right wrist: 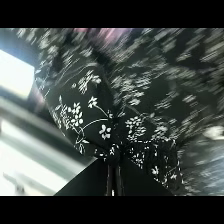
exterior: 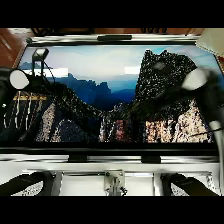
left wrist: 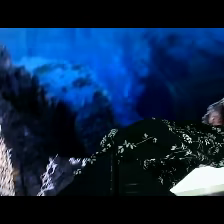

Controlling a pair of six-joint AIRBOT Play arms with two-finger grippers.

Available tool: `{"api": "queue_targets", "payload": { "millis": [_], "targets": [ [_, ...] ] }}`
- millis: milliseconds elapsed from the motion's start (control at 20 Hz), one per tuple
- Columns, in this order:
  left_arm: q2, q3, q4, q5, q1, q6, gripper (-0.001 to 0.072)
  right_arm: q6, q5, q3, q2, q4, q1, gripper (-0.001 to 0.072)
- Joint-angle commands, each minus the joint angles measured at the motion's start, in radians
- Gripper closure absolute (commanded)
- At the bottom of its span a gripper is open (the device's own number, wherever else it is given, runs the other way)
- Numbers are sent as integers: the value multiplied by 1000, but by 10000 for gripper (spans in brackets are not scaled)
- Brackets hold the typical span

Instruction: Fold the shirts.

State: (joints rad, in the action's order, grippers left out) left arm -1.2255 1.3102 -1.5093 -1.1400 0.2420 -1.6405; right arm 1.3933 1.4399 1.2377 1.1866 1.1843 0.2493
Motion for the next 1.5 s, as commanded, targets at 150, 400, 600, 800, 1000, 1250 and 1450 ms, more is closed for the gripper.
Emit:
{"api": "queue_targets", "payload": {
  "millis": [150,400,600,800,1000,1250,1450],
  "targets": [
    [-6,-66,49,-39,-16,-93,191,46,-92,-206,5,98,191,182],
    [-8,-66,204,-39,-10,-79,140,43,-1,-26,-43,139,112,181],
    [-32,-66,319,-42,90,16,140,92,-104,138,-69,418,-60,141],
    [-173,-67,343,-103,243,5,143,95,15,135,48,450,-329,141],
    [-291,-67,498,-142,353,32,143,15,112,135,170,358,-441,141],
    [-359,-67,579,-129,421,32,140,-50,52,129,202,232,-438,141],
    [-375,-68,658,-60,433,31,130,-96,43,99,232,157,-438,141]
  ]
}}
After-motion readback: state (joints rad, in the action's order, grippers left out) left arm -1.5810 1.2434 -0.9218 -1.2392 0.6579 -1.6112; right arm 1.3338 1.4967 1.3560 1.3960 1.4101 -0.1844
